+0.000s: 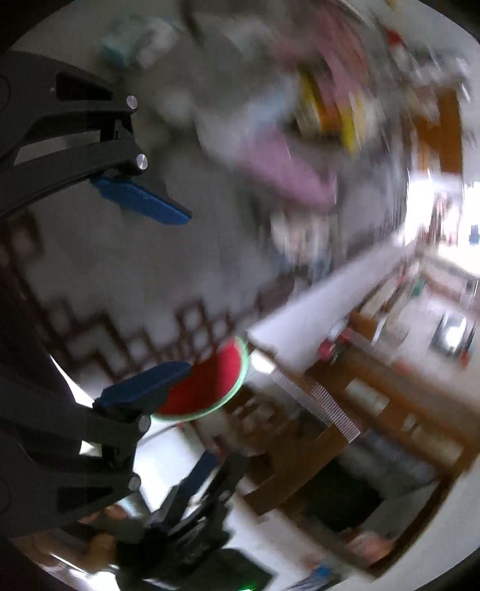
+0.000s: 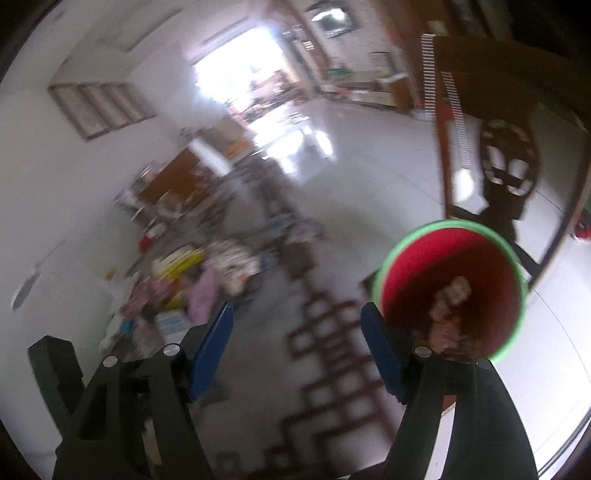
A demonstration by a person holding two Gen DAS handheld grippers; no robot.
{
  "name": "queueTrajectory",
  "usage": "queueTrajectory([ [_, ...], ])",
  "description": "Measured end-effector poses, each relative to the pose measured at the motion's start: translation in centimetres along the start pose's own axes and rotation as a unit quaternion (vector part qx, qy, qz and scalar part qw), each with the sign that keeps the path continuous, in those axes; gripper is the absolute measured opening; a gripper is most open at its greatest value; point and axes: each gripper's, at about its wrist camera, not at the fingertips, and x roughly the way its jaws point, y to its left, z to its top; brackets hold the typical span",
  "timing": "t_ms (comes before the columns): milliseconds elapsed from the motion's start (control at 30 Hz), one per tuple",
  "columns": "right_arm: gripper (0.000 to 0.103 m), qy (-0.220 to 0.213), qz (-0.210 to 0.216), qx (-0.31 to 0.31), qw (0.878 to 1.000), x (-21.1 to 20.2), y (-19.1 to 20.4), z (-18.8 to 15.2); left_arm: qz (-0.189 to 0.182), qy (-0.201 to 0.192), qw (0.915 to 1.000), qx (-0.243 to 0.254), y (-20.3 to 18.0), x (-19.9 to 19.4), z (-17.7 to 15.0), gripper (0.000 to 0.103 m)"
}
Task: Collect trash
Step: 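Open both tools over the red bin to drop cup and paper, then grasp the blue-and-white wrapper with the left tool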
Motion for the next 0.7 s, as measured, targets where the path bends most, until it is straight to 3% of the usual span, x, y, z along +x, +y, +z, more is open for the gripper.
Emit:
queueTrajectory([
  [67,0.07,0.016,0.013,-0.017,1.0,0.9,1.9,-0.7,0.023,-0.018,0.9965,-0.078,4.2,-2.0,-0.6,0.073],
  [167,0.07,0.02,0.007,-0.048,0.999,1.4,4.4,-1.4,0.074,-0.057,0.9793,-0.179,10.4,-5.2,-1.8,0.073],
  [267,0.07,0.021,-0.007,-0.068,0.997,1.9,5.7,-1.9,0.126,-0.071,0.9604,-0.238,14.7,-6.8,-2.9,0.075],
  [367,0.07,0.025,-0.019,-0.087,0.996,2.1,6.5,-2.4,0.134,-0.054,0.9484,-0.282,17.4,-6.3,-3.8,0.075],
  [567,0.07,0.027,-0.03,-0.092,0.995,2.5,6.8,-2.6,0.137,-0.031,0.9503,-0.278,18.7,-3.6,-3.8,0.072],
  [600,0.07,0.028,-0.033,-0.093,0.995,2.5,6.9,-2.6,0.136,-0.029,0.9527,-0.271,18.4,-3.3,-3.9,0.068],
  [667,0.07,0.031,-0.04,-0.099,0.994,2.7,7.1,-2.6,0.125,-0.021,0.9586,-0.255,18.3,-2.6,-3.9,0.037],
  [700,0.07,0.033,-0.044,-0.103,0.993,2.9,7.2,-2.6,0.121,-0.018,0.9596,-0.253,18.6,-2.6,-4.1,0.033],
])
